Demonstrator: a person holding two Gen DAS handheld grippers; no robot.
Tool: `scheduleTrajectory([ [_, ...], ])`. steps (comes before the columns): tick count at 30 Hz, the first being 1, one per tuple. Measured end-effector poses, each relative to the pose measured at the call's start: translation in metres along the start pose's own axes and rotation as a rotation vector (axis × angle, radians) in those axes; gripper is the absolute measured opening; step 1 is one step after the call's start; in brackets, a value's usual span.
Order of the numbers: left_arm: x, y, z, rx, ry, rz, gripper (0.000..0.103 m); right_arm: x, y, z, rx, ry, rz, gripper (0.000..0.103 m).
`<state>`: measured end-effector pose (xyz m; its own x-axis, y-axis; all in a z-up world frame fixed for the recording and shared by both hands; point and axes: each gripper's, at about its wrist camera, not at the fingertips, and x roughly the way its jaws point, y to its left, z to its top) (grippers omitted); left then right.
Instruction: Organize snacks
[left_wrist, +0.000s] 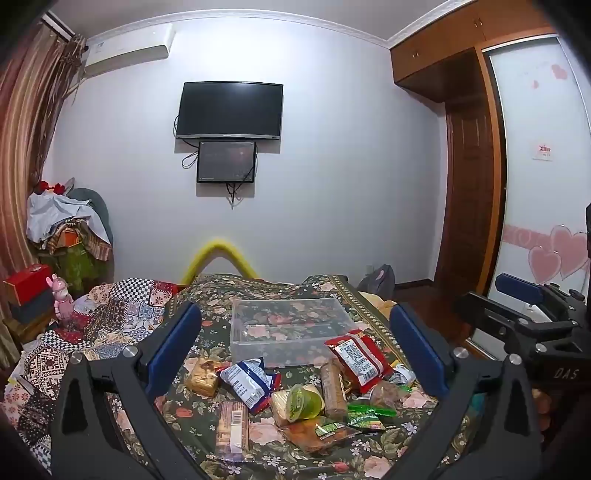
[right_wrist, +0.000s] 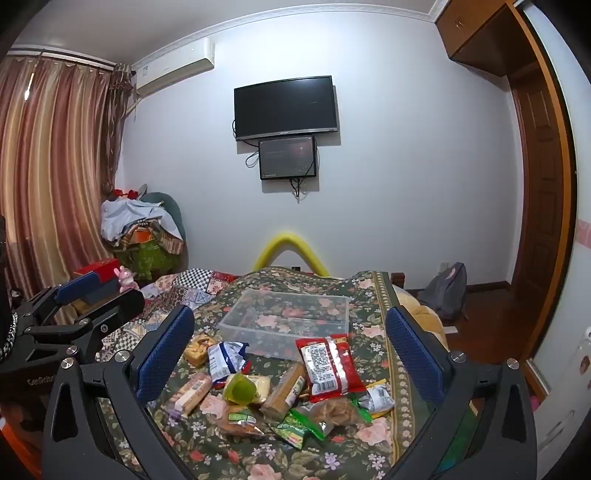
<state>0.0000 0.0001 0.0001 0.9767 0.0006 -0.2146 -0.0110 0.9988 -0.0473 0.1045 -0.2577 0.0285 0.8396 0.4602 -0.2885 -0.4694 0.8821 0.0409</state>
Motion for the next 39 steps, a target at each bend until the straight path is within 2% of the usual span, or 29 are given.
scheduleTrajectory([
  [39,-0.0017,-0.0032,0.0005,0.02,-0.004,0.002,0.103,0.0031,-0.006,-0.0032,0.023,0.012,0.003,0.103],
])
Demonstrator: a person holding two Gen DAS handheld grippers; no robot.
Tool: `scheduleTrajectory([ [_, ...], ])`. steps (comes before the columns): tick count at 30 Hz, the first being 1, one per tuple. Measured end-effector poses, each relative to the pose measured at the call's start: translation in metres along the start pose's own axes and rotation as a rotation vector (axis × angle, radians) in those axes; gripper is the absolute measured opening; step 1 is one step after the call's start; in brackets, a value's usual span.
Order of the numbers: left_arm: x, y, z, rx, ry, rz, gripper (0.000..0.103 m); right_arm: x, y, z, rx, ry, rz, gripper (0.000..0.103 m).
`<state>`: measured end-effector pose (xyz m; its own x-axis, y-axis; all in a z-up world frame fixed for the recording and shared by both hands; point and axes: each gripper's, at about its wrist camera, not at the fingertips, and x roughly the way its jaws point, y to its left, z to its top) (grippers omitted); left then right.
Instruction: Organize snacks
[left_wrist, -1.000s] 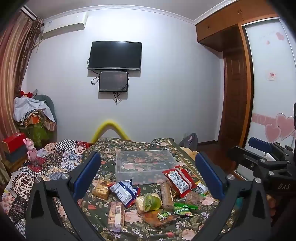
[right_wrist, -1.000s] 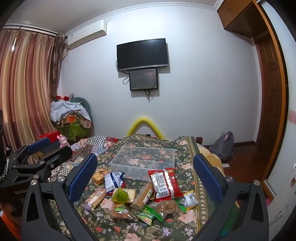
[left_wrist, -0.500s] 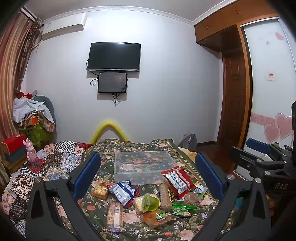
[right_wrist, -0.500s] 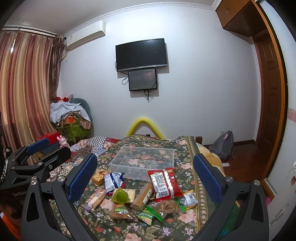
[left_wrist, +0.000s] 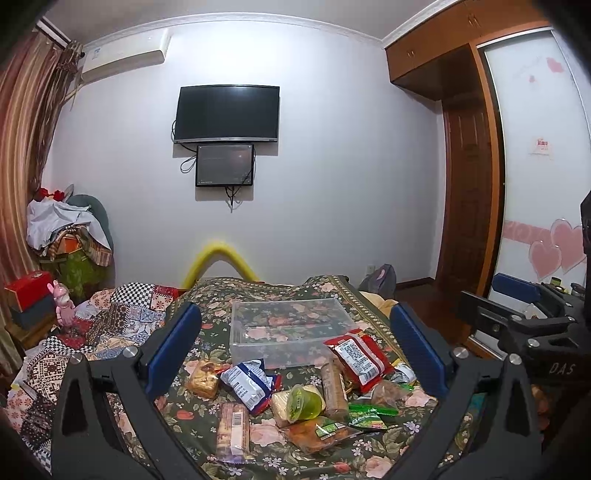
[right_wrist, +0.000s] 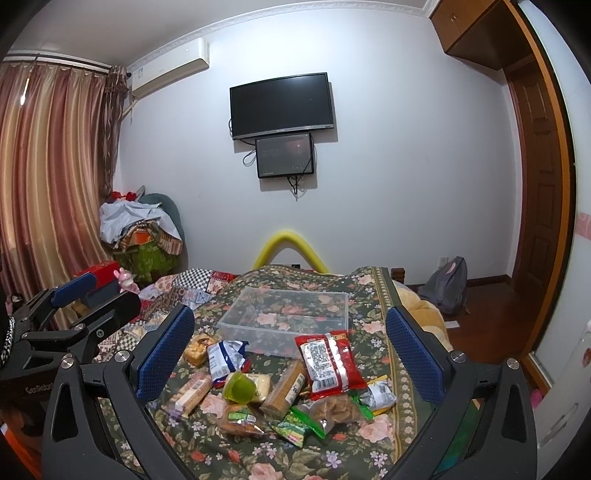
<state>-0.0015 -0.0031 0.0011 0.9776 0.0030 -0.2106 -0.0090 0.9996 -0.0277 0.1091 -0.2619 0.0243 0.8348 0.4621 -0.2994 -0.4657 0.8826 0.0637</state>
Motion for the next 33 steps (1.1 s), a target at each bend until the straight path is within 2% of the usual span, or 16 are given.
scheduleTrajectory([
  [4,0.007,0.004,-0.005,-0.015,0.025,-0.007,0.102,0.005,-0.001,-0.003,0.001,0.018,0.009,0.103],
  [10,0.028,0.014,-0.016,-0.037,0.089,-0.009,0.086,0.018,-0.008,-0.011,0.019,0.058,0.004,0.103],
  [12,0.037,0.019,-0.021,-0.045,0.101,-0.011,0.083,0.023,-0.011,-0.014,0.025,0.078,0.005,0.098],
  [16,0.062,0.032,-0.035,-0.049,0.185,-0.003,0.074,0.039,-0.021,-0.024,0.029,0.137,-0.003,0.09],
  [17,0.068,0.036,-0.038,-0.035,0.168,0.001,0.072,0.045,-0.025,-0.027,0.03,0.159,-0.004,0.086],
  [20,0.088,0.048,-0.054,-0.038,0.277,0.005,0.064,0.058,-0.032,-0.036,0.035,0.215,0.004,0.079],
  [24,0.119,0.062,-0.083,-0.032,0.415,0.014,0.056,0.073,-0.041,-0.054,0.051,0.294,0.017,0.077],
  [27,0.136,0.072,-0.106,-0.032,0.511,0.011,0.054,0.086,-0.046,-0.066,0.041,0.352,0.003,0.073],
  [33,0.165,0.091,-0.139,-0.038,0.627,0.032,0.054,0.111,-0.059,-0.078,0.056,0.438,0.015,0.072],
])
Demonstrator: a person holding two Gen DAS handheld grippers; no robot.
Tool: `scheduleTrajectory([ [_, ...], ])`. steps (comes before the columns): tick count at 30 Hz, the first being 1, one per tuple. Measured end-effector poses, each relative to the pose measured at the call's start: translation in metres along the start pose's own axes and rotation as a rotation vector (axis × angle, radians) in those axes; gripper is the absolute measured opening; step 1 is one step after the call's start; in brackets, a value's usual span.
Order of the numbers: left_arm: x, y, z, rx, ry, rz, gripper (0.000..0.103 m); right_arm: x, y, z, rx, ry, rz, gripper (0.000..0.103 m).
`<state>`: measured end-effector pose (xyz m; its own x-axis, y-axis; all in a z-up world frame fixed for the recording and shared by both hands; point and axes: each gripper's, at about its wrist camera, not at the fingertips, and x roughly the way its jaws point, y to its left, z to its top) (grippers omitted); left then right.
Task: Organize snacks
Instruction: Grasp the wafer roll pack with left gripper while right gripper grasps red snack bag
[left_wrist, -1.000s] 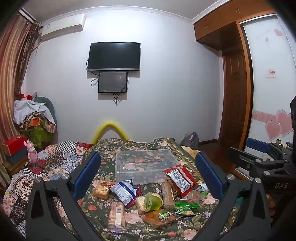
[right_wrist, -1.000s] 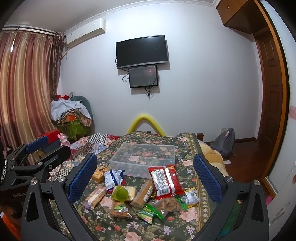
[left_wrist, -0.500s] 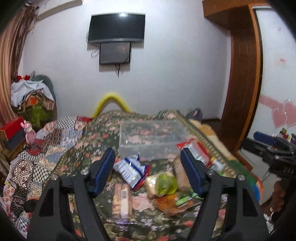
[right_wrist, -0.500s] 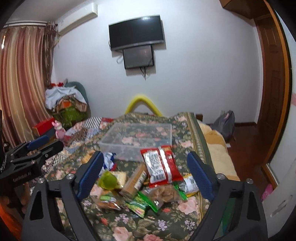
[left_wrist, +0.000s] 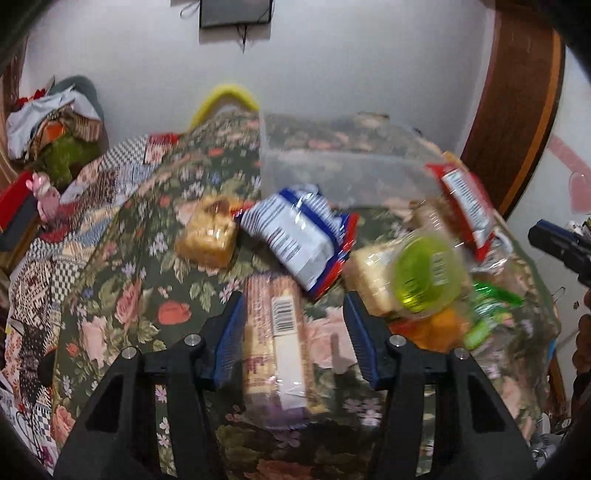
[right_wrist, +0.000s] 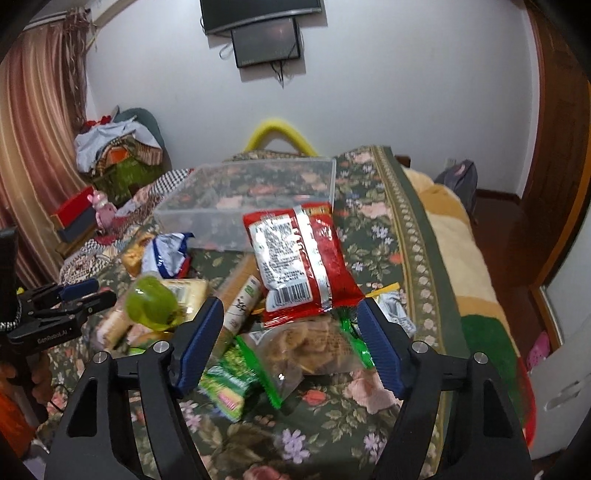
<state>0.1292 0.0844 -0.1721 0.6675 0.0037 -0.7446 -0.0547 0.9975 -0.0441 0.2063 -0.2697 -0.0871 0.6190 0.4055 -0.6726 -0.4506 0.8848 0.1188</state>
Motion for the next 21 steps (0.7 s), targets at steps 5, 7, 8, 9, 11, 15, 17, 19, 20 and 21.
scheduleTrajectory([
  [5,0.025,0.011,-0.007,-0.009,0.056,0.022,0.054,0.023,-0.008,0.012,-0.029,0.028,0.001,0.072],
  [7,0.036,0.012,-0.01,-0.019,0.079,0.017,0.053,0.032,-0.01,0.017,-0.027,0.03,0.016,0.072],
  [8,0.041,0.012,-0.013,-0.024,0.086,0.013,0.049,0.037,-0.012,0.02,-0.024,0.035,0.022,0.072],
  [9,0.045,0.013,-0.014,-0.03,0.093,0.008,0.047,0.043,-0.014,0.022,-0.025,0.038,0.026,0.072],
  [11,0.046,0.015,-0.015,-0.035,0.071,0.006,0.046,0.052,-0.015,0.026,-0.026,0.048,0.031,0.072],
  [15,0.05,0.015,-0.015,-0.039,0.052,-0.008,0.046,0.069,-0.015,0.03,-0.01,0.086,0.058,0.074],
  [17,0.049,0.017,-0.015,-0.03,0.05,-0.001,0.045,0.073,-0.014,0.03,-0.004,0.098,0.079,0.074],
  [19,0.049,0.016,-0.014,-0.031,0.051,0.001,0.045,0.077,-0.012,0.028,-0.009,0.113,0.089,0.074],
  [20,0.049,0.016,-0.013,-0.029,0.051,0.004,0.045,0.08,-0.012,0.029,-0.012,0.123,0.092,0.075],
  [21,0.047,0.017,-0.013,-0.025,0.051,0.01,0.045,0.083,-0.009,0.029,-0.017,0.132,0.097,0.076],
])
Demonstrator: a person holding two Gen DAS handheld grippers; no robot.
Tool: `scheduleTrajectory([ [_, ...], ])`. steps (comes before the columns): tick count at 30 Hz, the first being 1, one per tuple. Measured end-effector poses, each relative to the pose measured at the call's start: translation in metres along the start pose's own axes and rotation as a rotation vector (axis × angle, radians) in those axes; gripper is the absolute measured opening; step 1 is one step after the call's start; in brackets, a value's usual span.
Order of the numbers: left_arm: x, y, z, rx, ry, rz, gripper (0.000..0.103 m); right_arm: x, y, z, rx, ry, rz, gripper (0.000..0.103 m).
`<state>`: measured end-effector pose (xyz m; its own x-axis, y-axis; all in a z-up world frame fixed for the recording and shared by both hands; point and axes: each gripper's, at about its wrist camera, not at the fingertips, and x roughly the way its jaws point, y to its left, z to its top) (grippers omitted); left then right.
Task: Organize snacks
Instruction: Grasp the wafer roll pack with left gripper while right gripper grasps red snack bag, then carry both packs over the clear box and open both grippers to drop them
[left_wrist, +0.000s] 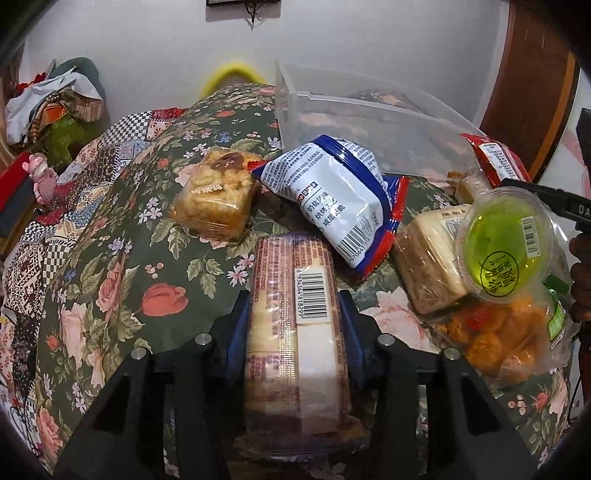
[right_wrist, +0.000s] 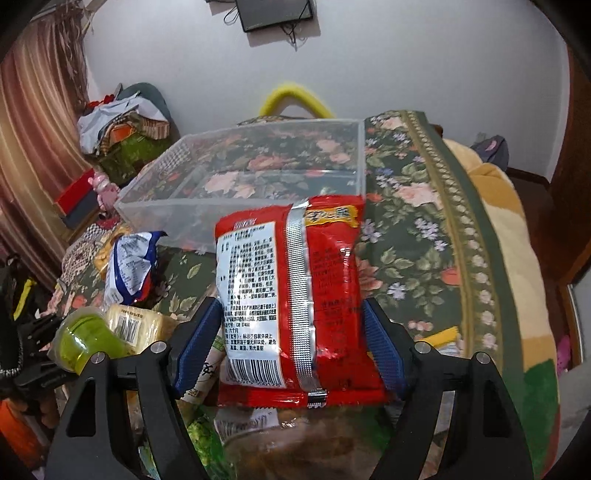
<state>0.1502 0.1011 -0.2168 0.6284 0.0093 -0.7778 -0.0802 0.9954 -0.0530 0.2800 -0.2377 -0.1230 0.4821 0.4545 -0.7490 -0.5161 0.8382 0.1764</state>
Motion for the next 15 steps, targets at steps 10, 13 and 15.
scheduleTrajectory([
  [10,-0.04,0.005,0.007,0.037,-0.067,0.059,0.045,-0.003,0.0,0.001,0.001,0.019,-0.002,0.062],
  [13,-0.056,0.002,0.015,0.041,-0.108,0.058,0.045,-0.014,0.002,0.003,-0.007,-0.006,-0.004,0.062],
  [15,-0.062,-0.003,0.019,0.04,-0.131,0.049,0.045,-0.023,0.004,0.005,-0.017,-0.026,-0.004,0.062],
])
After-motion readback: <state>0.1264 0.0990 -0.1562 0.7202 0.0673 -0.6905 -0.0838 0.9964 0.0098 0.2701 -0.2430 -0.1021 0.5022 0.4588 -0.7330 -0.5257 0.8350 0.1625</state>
